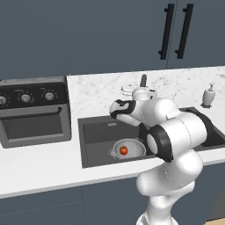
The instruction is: Put the colander in the sink, put the apple in the colander, and turn on the sink faucet and pour water over the colander.
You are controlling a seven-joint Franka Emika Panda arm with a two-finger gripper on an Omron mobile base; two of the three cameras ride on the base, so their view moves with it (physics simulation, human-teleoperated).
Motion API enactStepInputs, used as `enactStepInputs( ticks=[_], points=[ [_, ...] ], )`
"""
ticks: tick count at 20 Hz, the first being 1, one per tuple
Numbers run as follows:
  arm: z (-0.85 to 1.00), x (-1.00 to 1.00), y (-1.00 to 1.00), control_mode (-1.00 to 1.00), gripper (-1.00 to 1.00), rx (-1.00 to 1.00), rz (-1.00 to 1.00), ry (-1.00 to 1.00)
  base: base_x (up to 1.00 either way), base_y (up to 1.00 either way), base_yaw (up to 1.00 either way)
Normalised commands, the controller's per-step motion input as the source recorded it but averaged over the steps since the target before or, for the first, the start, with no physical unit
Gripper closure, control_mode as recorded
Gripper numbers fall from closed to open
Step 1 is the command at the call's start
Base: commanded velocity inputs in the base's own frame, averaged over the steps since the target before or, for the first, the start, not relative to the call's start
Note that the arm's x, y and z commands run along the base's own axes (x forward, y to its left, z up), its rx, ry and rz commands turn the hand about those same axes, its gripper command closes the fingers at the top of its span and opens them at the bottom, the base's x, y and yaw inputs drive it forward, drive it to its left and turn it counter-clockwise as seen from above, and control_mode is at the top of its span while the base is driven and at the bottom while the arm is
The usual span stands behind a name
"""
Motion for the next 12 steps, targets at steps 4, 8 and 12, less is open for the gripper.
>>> enactStepInputs(
  ticks=[4, 8, 12],
  points=[
    [0.00, 0.00, 0.09, -1.00, -1.00, 0.00, -0.01, 0.00, 0.00, 0.00, 0.00],
    [0.00, 0.00, 0.09, -1.00, -1.00, 0.00, -0.01, 0.00, 0.00, 0.00, 0.00],
    [0.00, 0.00, 0.14, -1.00, -1.00, 0.00, -0.01, 0.00, 0.00, 0.00, 0.00]
  ],
)
